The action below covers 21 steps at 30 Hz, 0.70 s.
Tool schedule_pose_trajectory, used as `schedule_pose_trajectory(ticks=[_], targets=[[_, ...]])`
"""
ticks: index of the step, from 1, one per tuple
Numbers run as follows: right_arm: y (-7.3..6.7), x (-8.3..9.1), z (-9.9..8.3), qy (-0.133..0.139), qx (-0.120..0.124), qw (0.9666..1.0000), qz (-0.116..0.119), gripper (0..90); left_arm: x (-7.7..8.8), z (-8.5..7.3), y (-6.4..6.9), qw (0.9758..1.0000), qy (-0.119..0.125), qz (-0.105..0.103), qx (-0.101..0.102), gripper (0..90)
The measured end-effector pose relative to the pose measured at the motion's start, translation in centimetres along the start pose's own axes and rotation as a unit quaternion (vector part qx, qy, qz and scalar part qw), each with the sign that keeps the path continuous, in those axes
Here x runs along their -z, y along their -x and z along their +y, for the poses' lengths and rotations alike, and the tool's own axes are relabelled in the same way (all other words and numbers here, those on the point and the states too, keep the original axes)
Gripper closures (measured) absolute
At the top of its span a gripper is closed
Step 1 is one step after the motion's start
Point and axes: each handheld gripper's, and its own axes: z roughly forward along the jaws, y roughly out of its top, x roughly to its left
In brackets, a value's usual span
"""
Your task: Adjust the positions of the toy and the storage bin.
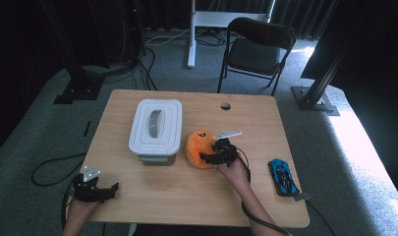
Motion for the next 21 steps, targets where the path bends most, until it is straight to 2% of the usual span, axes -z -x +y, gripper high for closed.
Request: schedule_pose_trajectory(ticks=[3,6,8,11,14,21], targets=[[-0.4,-0.3,-0.1,0.010,0.018,0.9998,-0.001,33.8,0.0,0.0,0.0,1.0000,0.000,0.000,0.000,0.4],[-0.6,-0.5,-0.1,0.015,0.022,0.9996,-0.006,38.9,0.0,0.0,0.0,1.0000,0.000,0.000,0.000,0.4],[-0.8,-0.5,0.1,0.011,0.024,0.9996,-0.013,46.6,0.0,0.0,0.0,1.0000,0.000,0.000,0.000,0.4],[-1.1,-0.3,0.3,0.004,0.027,0.9994,-0.022,63.9,0.0,0.0,0.0,1.0000,0.000,0.000,0.000,0.4],[-1.2,0.0,0.5,0.008,0.025,0.9993,-0.025,74.3,0.0,0.0,0.0,1.0000,0.000,0.000,0.000,0.5],[-0.3,1.5,1.4,0.016,0.019,0.9995,-0.021,78.8,0.0,0.0,0.0,1.0000,0.000,0.000,0.000,0.4]])
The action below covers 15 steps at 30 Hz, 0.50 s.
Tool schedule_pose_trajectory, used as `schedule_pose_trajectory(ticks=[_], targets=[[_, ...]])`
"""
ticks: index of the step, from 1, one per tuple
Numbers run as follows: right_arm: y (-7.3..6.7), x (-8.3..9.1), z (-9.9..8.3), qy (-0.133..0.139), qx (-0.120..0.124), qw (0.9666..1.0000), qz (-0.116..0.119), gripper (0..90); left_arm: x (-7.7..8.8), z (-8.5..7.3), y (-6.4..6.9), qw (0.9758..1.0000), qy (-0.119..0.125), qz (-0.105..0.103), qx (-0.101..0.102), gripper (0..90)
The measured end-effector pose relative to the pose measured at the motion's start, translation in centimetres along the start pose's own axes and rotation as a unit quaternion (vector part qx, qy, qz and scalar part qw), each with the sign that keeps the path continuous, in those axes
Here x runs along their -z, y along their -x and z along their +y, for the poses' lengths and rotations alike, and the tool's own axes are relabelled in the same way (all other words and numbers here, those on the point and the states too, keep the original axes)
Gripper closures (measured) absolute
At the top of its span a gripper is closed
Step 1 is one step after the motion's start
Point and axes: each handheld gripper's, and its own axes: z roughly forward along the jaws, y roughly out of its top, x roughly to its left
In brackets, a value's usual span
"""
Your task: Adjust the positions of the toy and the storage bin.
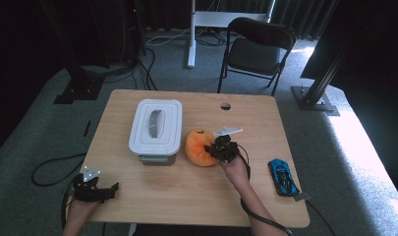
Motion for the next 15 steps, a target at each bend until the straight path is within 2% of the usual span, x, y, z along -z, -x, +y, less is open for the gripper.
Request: schedule_pose_trajectory(ticks=[7,15], targets=[[1.5,1.9,0.7,0.016,-0.002,0.9998,-0.011,78.7,0.0,0.0,0.0,1.0000,0.000,0.000,0.000,0.5],[3.8,4.7,1.3,0.036,-0.008,0.9985,-0.042,78.7,0.0,0.0,0.0,1.0000,0.000,0.000,0.000,0.4]])
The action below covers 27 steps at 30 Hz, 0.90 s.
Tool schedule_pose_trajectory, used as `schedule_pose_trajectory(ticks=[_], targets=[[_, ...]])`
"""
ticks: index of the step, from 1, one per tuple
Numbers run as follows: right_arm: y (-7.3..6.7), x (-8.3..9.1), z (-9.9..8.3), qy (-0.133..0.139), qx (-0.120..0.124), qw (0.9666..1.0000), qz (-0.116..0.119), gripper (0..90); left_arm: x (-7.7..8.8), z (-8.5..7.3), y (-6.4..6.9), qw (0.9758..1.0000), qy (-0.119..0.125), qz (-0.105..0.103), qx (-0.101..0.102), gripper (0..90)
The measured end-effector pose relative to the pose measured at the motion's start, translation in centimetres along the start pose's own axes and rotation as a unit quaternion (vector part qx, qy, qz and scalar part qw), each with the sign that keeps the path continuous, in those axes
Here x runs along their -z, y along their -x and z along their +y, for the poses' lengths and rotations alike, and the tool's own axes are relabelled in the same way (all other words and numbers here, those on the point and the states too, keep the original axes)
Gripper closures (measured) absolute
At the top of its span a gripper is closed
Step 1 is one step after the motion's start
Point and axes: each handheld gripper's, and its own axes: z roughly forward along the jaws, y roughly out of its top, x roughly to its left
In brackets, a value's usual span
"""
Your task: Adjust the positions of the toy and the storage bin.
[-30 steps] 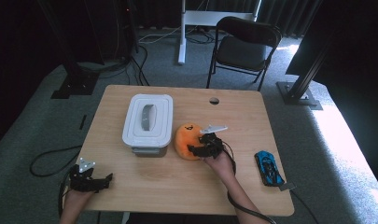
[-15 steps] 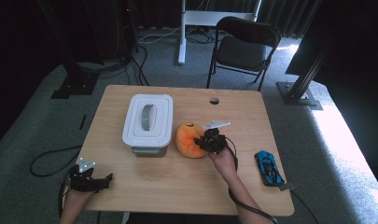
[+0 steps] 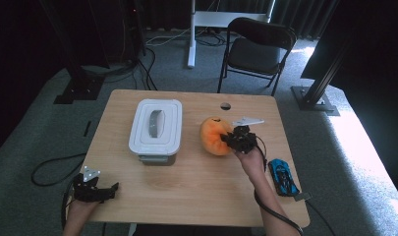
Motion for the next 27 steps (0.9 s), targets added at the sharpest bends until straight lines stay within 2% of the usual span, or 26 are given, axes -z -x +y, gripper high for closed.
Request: schedule_pose_trajectory(ticks=[3,4,14,19,27], targets=[[1.3,0.9,0.2,0.003,-0.004,0.9999,-0.014,78.7,0.0,0.0,0.0,1.0000,0.000,0.000,0.000,0.5],[1.3,0.9,0.2,0.003,-0.004,0.9999,-0.014,78.7,0.0,0.0,0.0,1.0000,0.000,0.000,0.000,0.4],[5.9,3.4,-0.1,0.009,-0.031,0.9976,-0.061,78.5,0.0,0.0,0.0,1.0000,0.000,0.000,0.000,0.4],[7.9,4.1,-0.3,0.008,-0.034,0.9957,-0.086,78.5,0.0,0.0,0.0,1.0000,0.000,0.000,0.000,0.5],[10.8,4.2,-1.3,-0.014,-0.044,0.9916,-0.121,78.3,0.0,0.0,0.0,1.0000,0.000,0.000,0.000,0.4]])
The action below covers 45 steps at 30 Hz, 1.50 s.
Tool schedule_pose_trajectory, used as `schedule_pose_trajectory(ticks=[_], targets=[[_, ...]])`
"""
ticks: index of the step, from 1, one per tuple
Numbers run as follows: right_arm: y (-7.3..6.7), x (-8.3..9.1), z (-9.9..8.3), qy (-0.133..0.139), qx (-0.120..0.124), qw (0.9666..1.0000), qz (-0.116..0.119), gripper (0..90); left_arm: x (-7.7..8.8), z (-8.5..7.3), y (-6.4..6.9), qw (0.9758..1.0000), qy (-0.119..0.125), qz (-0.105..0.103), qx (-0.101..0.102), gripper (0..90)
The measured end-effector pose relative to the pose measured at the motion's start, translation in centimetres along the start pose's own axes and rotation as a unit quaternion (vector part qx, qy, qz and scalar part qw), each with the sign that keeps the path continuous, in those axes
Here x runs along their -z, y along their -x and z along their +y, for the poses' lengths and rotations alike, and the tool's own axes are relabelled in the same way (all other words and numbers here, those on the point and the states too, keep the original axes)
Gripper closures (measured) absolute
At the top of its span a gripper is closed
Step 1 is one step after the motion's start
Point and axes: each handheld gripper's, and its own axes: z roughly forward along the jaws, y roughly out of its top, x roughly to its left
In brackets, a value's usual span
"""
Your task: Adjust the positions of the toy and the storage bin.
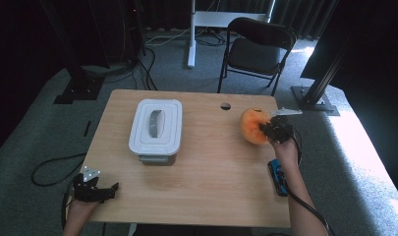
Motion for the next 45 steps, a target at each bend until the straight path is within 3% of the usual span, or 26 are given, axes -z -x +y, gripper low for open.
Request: schedule_pose_trajectory(ticks=[10,15,18,28,32,35,38,40,42,45], targets=[[3.2,-1.1,-1.4,-0.017,-0.019,0.9990,-0.036,77.5,0.0,0.0,0.0,1.0000,0.000,0.000,0.000,0.4],[3.9,-2.7,-2.6,-0.046,-0.027,0.9980,-0.035,76.7,0.0,0.0,0.0,1.0000,0.000,0.000,0.000,0.4],[3.9,-2.9,-3.2,-0.038,-0.037,0.9982,-0.026,75.7,0.0,0.0,0.0,1.0000,0.000,0.000,0.000,0.4],[3.8,-2.2,-3.4,-0.039,-0.039,0.9980,-0.030,49.0,0.0,0.1,0.0,1.0000,-0.001,0.001,0.001,0.4],[3.8,-1.9,-3.4,-0.043,-0.051,0.9972,-0.033,30.9,0.0,0.1,0.2,1.0000,-0.002,0.006,0.005,0.4],[4.1,-1.6,-3.6,-0.040,-0.058,0.9975,-0.005,13.4,0.0,0.0,0.2,1.0000,-0.001,-0.001,-0.001,0.5],[4.2,-1.2,-3.5,-0.032,-0.062,0.9975,-0.008,13.5,0.1,0.0,0.1,1.0000,0.002,-0.008,-0.001,0.5],[4.2,-0.8,-3.5,-0.018,-0.064,0.9977,-0.008,13.4,0.3,0.1,0.1,0.9998,0.015,-0.007,0.011,0.5],[4.1,-0.6,-3.4,-0.009,-0.064,0.9979,-0.007,12.8,0.5,0.2,0.0,0.9997,0.023,-0.001,0.009,0.5],[3.6,0.3,-3.0,0.020,-0.069,0.9973,-0.014,13.2,1.1,0.4,-0.8,0.9986,0.041,0.010,0.030,0.5]])
